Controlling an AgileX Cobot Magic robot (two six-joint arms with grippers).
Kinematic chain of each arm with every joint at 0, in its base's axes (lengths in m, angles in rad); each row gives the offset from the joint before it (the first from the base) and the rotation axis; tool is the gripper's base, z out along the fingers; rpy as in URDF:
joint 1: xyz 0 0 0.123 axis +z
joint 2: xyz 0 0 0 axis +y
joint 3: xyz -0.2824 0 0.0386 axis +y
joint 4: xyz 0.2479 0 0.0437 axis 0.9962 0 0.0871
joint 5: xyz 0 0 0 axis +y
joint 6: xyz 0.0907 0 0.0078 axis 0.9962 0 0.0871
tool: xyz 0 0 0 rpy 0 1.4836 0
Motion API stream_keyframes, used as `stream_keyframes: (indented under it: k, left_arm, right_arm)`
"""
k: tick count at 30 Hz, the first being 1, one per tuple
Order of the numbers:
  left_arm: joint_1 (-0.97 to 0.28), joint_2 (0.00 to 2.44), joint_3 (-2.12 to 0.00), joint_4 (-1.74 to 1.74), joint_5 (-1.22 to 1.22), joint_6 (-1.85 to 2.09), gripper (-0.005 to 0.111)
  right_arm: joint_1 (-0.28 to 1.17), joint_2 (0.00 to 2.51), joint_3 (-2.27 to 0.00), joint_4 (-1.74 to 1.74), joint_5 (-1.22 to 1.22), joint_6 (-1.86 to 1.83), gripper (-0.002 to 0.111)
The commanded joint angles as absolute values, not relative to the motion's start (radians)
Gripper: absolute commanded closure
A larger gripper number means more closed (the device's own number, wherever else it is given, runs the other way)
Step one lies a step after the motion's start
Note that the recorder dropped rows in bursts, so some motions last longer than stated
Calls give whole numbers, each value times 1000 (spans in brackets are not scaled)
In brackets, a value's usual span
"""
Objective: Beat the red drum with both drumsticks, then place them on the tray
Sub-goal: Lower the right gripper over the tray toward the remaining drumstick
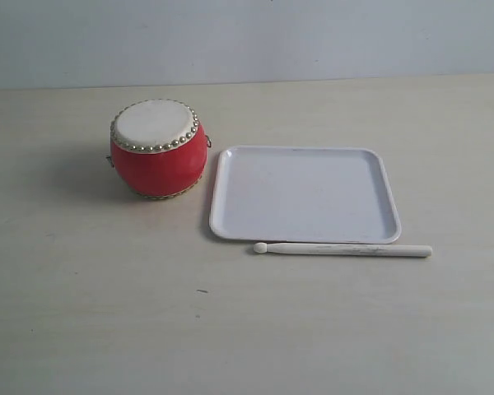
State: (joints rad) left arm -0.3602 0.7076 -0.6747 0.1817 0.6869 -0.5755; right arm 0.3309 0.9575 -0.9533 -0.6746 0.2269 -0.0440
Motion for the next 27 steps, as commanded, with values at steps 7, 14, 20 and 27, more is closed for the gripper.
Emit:
stream_keyframes:
  k: [7,14,20,27]
  left_arm:
    - [-358,702,-673,181,679,-571,107]
    - [-358,702,-673,181,679,-571,107]
    - [-358,702,-673,181,679,-571,107]
    - [-358,702,-673,181,679,-571,107]
  right_arm:
    - [401,1169,-1078,-25,925,-590,108]
    - [401,1296,-1103,-30,1074,-479,108]
    - [401,1440,-1103,-21,1050,-460,108]
    - [401,1583,-1103,103,958,-554,93]
